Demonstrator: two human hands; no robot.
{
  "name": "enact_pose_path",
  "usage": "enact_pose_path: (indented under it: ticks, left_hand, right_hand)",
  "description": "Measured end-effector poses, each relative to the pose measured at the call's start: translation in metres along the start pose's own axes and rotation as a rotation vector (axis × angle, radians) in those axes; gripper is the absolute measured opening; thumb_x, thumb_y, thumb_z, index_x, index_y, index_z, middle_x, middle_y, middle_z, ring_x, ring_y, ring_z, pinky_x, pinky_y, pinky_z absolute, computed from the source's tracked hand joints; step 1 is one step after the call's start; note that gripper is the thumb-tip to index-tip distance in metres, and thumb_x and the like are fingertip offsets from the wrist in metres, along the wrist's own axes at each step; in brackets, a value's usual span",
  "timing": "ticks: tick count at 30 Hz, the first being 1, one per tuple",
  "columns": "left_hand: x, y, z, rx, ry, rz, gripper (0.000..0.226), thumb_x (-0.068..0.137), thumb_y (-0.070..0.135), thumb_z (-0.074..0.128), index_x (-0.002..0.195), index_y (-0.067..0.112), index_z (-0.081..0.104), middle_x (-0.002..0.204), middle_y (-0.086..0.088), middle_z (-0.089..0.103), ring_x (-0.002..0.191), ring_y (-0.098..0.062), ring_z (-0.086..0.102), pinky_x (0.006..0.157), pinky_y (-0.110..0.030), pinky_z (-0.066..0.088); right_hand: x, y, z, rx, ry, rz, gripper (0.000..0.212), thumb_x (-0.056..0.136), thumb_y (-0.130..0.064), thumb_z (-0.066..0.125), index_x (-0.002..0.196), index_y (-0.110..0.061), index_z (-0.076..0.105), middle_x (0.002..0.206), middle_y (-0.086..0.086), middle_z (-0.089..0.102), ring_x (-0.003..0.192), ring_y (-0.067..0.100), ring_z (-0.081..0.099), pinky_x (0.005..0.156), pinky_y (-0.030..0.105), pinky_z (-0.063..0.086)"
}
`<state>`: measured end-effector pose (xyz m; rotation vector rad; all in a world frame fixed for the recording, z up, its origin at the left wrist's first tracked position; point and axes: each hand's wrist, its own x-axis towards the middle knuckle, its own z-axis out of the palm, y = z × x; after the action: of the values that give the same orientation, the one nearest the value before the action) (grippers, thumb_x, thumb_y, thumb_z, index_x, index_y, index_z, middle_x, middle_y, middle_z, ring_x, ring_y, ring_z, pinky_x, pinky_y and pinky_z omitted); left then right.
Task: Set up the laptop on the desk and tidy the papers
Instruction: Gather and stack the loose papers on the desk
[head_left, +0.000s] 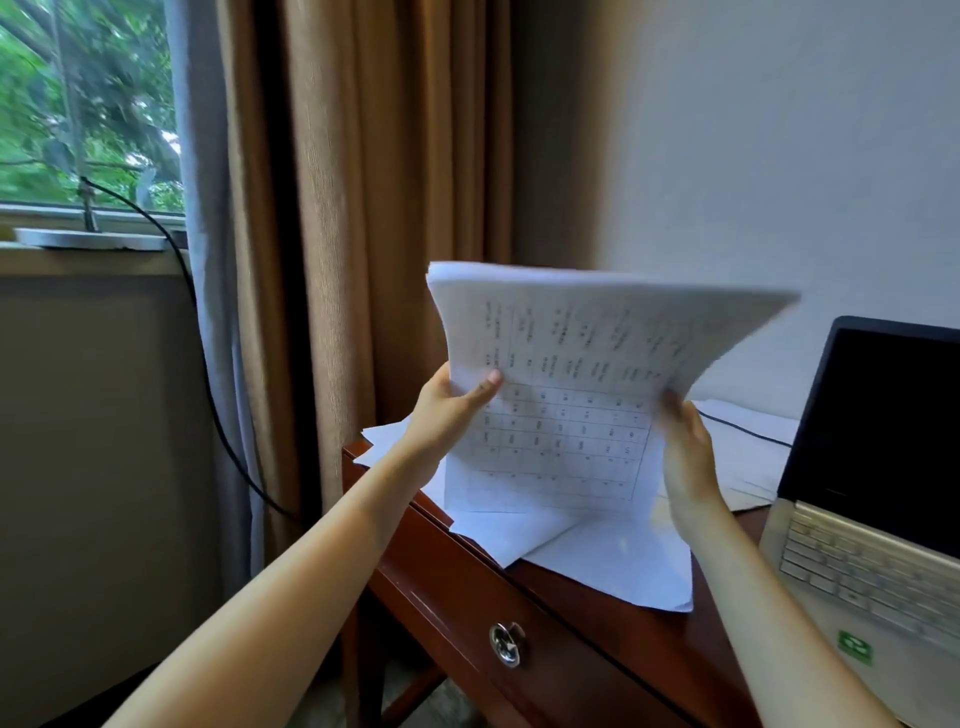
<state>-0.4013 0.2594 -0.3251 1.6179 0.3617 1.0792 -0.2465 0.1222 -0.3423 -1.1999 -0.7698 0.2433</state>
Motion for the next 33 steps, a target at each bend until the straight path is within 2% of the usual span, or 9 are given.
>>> enact_pose_path:
  ticks: [4, 7, 10, 14, 18, 20, 23, 26, 33]
  left_hand:
    - [0.001, -0.007, 0.002, 0.134, 0.066, -0.033, 0.007, 0.094, 0.014, 0.054, 0.091, 0.02, 0.053, 0.082, 0.01, 0.055, 0.077, -0.003, 0.052, 0.06, -0.012, 0.043]
    - [0.0, -0.011, 0.002, 0.179, 0.155, -0.046, 0.029, 0.095, 0.004, 0.047, 0.07, 0.019, 0.045, 0.071, 0.005, 0.047, 0.066, -0.003, 0.042, 0.058, -0.02, 0.037]
    - [0.002, -0.012, 0.004, 0.045, 0.196, -0.044, 0.024, 0.093, 0.007, 0.052, 0.075, 0.022, 0.054, 0.073, 0.006, 0.058, 0.07, -0.008, 0.056, 0.057, -0.015, 0.045]
    - [0.004, -0.015, 0.004, -0.076, 0.186, -0.081, 0.003, 0.092, 0.02, 0.058, 0.092, 0.018, 0.061, 0.084, 0.006, 0.066, 0.075, -0.009, 0.064, 0.067, -0.023, 0.053]
    - [0.004, -0.014, 0.005, -0.105, 0.214, -0.102, 0.017, 0.091, 0.023, 0.059, 0.105, 0.013, 0.059, 0.09, 0.004, 0.066, 0.086, -0.017, 0.064, 0.074, -0.029, 0.055]
    - [0.004, -0.015, 0.006, -0.089, 0.215, -0.103, 0.015, 0.092, 0.023, 0.058, 0.104, 0.015, 0.059, 0.089, 0.004, 0.065, 0.085, -0.017, 0.064, 0.069, -0.026, 0.054]
    - [0.002, -0.017, 0.005, -0.02, 0.167, -0.132, 0.014, 0.094, 0.023, 0.054, 0.107, 0.019, 0.057, 0.085, 0.009, 0.062, 0.075, -0.006, 0.06, 0.054, -0.015, 0.05]
    - [0.002, -0.02, 0.004, -0.014, 0.171, -0.165, 0.018, 0.096, 0.019, 0.05, 0.113, 0.016, 0.055, 0.087, 0.01, 0.061, 0.075, -0.005, 0.059, 0.058, -0.017, 0.048]
    - [0.006, -0.027, 0.003, -0.176, 0.353, -0.256, 0.019, 0.098, 0.014, 0.048, 0.115, 0.013, 0.055, 0.101, -0.001, 0.062, 0.088, -0.018, 0.06, 0.08, -0.034, 0.049]
  right_hand:
    - [0.002, 0.004, -0.002, -0.105, -0.001, 0.019, 0.039, 0.101, -0.028, 0.037, 0.135, -0.011, 0.044, 0.127, 0.001, 0.053, 0.127, 0.021, 0.045, 0.09, 0.021, 0.04]
    - [0.002, 0.01, -0.003, -0.109, -0.008, 0.056, 0.03, 0.101, -0.008, 0.035, 0.127, -0.004, 0.05, 0.1, -0.003, 0.058, 0.107, 0.017, 0.055, 0.085, 0.018, 0.045]
    - [0.001, 0.012, -0.003, -0.072, 0.028, 0.12, 0.019, 0.1, -0.004, 0.036, 0.093, -0.003, 0.054, 0.082, 0.001, 0.05, 0.105, 0.015, 0.045, 0.08, 0.015, 0.039]
    - [0.001, 0.008, -0.001, -0.092, 0.01, 0.034, 0.015, 0.099, -0.017, 0.043, 0.108, -0.017, 0.055, 0.1, -0.004, 0.058, 0.097, 0.012, 0.052, 0.087, 0.025, 0.035]
    - [0.002, 0.013, -0.002, -0.072, 0.02, -0.002, 0.014, 0.098, -0.015, 0.045, 0.09, -0.018, 0.057, 0.09, -0.002, 0.06, 0.085, 0.011, 0.054, 0.082, 0.024, 0.042]
    - [0.002, 0.012, -0.002, -0.092, 0.019, -0.033, 0.016, 0.098, -0.014, 0.044, 0.085, -0.017, 0.054, 0.08, -0.004, 0.055, 0.075, 0.008, 0.05, 0.071, 0.017, 0.04]
    - [0.001, 0.011, -0.002, -0.12, 0.015, -0.037, 0.015, 0.099, -0.012, 0.042, 0.107, -0.016, 0.054, 0.091, -0.008, 0.058, 0.083, 0.006, 0.053, 0.072, 0.012, 0.041]
    - [0.001, 0.013, -0.002, -0.123, 0.023, -0.034, 0.017, 0.099, -0.012, 0.043, 0.111, -0.013, 0.055, 0.089, -0.005, 0.059, 0.081, 0.01, 0.053, 0.071, 0.015, 0.043]
    - [0.003, 0.013, -0.012, 0.099, 0.049, 0.252, 0.014, 0.087, -0.005, 0.06, 0.098, -0.013, 0.059, 0.085, 0.004, 0.065, 0.069, 0.015, 0.062, 0.054, 0.022, 0.051]
